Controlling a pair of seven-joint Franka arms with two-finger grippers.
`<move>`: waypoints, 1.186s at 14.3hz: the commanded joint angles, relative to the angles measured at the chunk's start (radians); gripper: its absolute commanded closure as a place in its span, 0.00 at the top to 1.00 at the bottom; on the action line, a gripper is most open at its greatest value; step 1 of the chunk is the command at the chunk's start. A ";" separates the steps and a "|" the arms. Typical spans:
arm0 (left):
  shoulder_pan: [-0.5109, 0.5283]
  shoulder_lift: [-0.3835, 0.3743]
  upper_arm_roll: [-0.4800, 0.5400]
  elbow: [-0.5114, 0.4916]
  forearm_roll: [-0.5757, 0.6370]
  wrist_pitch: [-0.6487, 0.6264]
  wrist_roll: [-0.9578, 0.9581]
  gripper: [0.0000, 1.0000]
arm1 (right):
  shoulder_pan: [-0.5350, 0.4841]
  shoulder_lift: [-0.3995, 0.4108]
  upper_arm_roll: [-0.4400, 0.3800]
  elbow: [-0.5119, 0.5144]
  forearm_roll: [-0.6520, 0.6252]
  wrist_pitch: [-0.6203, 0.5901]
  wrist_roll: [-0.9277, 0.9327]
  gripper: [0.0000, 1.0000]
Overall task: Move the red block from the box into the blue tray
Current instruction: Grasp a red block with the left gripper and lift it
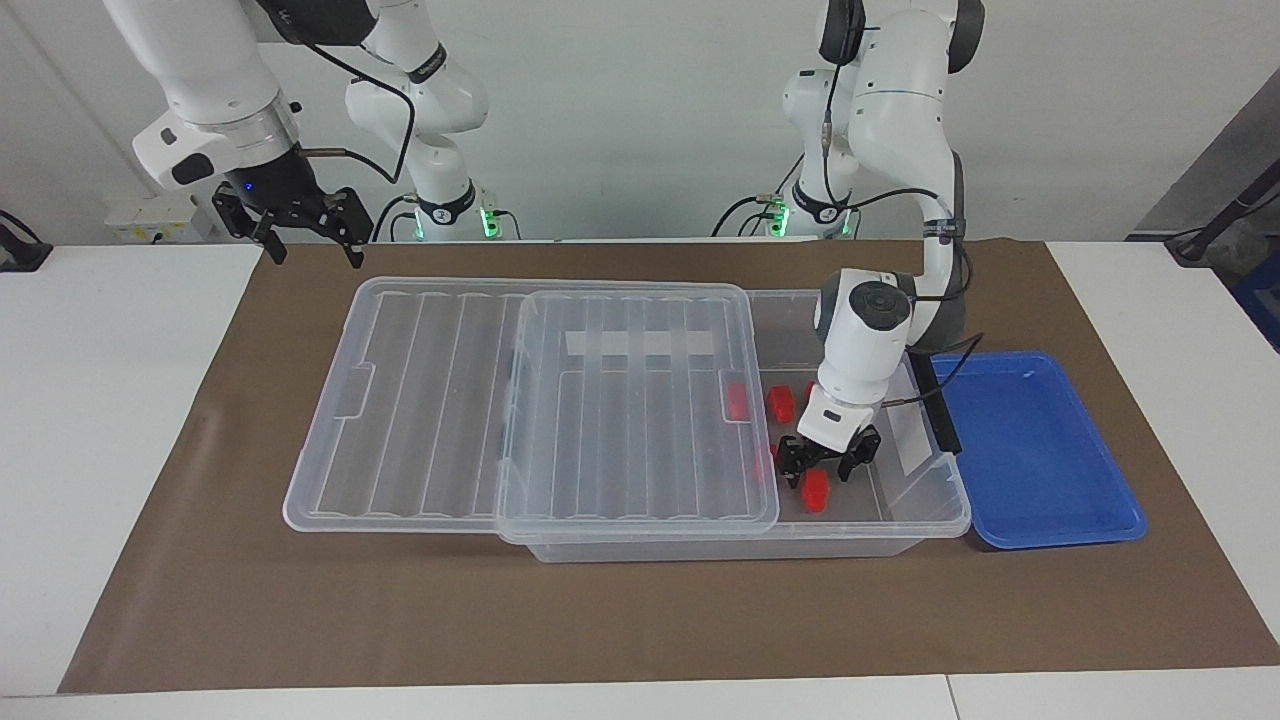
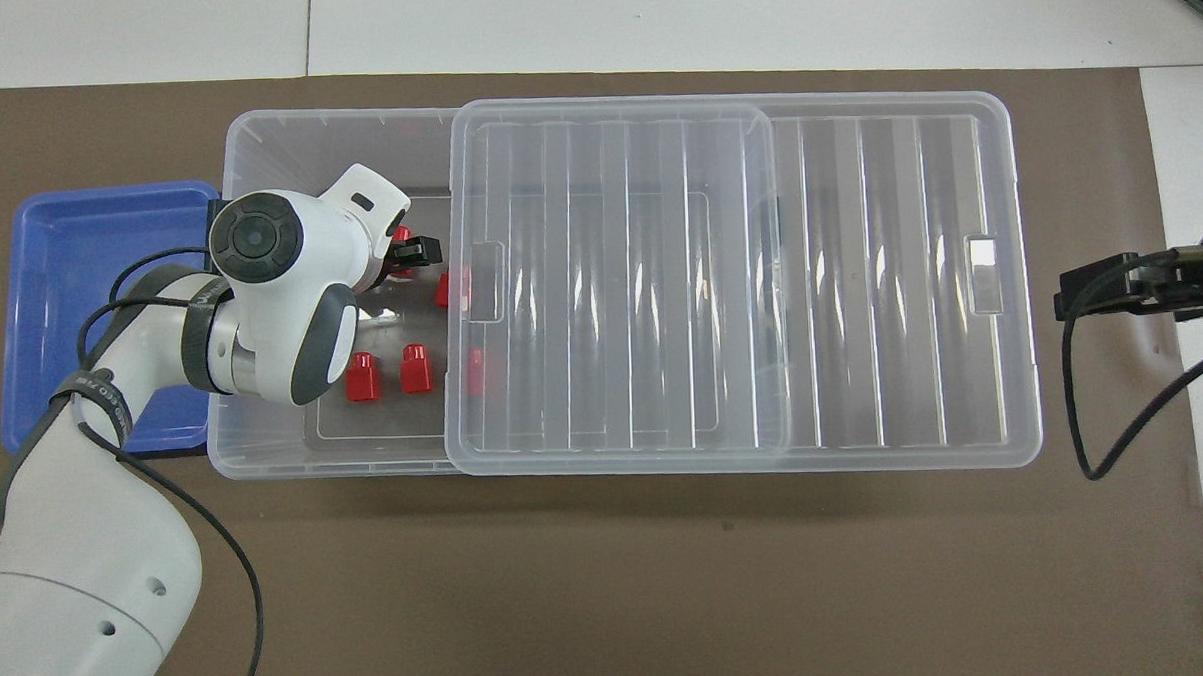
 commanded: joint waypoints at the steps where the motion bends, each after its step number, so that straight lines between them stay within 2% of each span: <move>1: -0.014 -0.015 0.013 -0.028 0.018 0.015 -0.023 0.32 | -0.009 -0.005 0.008 -0.011 -0.010 -0.005 0.032 0.99; 3: -0.014 -0.015 0.013 -0.025 0.018 0.014 -0.023 0.06 | -0.009 -0.010 0.008 -0.016 -0.005 -0.003 0.032 1.00; 4: -0.014 -0.015 0.013 -0.023 0.018 0.014 -0.023 0.04 | -0.009 -0.010 0.008 -0.016 -0.004 -0.003 0.032 1.00; 8: -0.014 -0.015 0.013 -0.011 0.016 -0.008 -0.023 0.00 | -0.009 -0.010 0.008 -0.017 -0.004 -0.003 0.032 1.00; 11: -0.018 -0.007 0.013 0.119 0.016 -0.181 -0.050 0.00 | -0.009 -0.010 0.008 -0.019 -0.004 -0.001 0.032 1.00; 14: -0.017 -0.019 0.015 0.140 0.016 -0.210 -0.058 0.00 | -0.009 -0.010 0.008 -0.019 -0.004 -0.001 0.029 1.00; 17: -0.009 -0.068 0.018 0.147 0.016 -0.291 -0.055 0.00 | -0.009 -0.010 0.006 -0.019 -0.004 0.000 0.027 1.00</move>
